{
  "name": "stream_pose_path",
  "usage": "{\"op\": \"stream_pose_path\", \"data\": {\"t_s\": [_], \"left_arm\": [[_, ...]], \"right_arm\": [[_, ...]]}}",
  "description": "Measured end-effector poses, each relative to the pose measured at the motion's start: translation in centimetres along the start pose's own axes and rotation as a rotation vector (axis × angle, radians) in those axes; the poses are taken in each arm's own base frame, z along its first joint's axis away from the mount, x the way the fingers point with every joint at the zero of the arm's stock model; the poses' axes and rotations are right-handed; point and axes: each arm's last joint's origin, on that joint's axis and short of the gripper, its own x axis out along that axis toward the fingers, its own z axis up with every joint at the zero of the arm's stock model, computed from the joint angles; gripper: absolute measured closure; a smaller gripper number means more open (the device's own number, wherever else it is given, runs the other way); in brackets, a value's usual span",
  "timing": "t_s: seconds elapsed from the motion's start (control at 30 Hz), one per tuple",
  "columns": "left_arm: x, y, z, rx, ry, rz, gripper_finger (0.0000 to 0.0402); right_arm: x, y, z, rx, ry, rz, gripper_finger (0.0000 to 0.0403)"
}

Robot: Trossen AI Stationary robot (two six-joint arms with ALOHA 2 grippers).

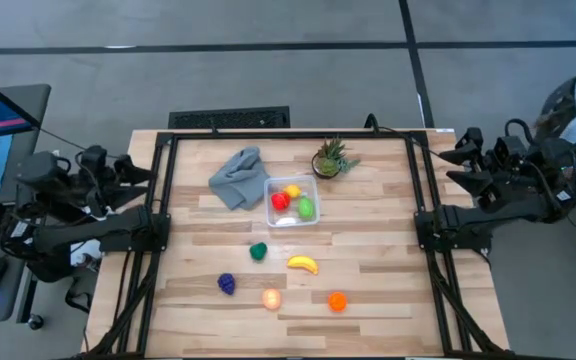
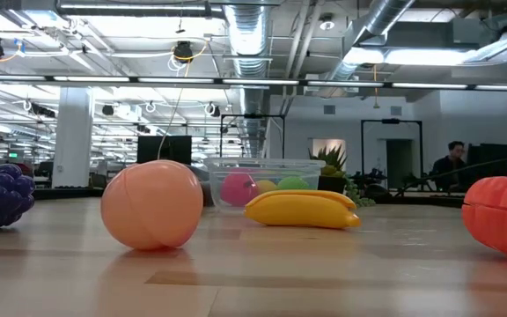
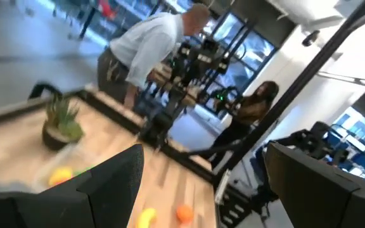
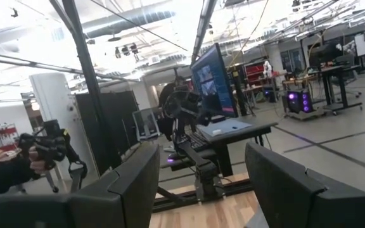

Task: Pick and placing Produce into tupperware
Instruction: Put the purple grapes into the transparent bin

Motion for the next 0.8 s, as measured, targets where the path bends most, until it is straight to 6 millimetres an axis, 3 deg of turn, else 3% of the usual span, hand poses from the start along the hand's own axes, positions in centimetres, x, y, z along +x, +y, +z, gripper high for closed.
{"op": "stream_pose_path", "data": {"t_s": [0.23,0.57,0.8], "left_arm": [[0.0,0.5,-0.1,0.127,-0.028,0.12,0.0084],[0.9,1.4,-1.3,-0.012,0.056,0.104,0.0084],[3.1,3.6,-3.7,-0.132,0.19,0.089,0.0085]], "right_arm": [[0.0,0.0,0.0,0.012,0.0,0.0,0.0147],[0.0,-0.1,-0.3,0.02,0.029,-0.005,0.0147],[0.1,-0.1,-0.6,0.021,0.048,-0.01,0.0147]]}}
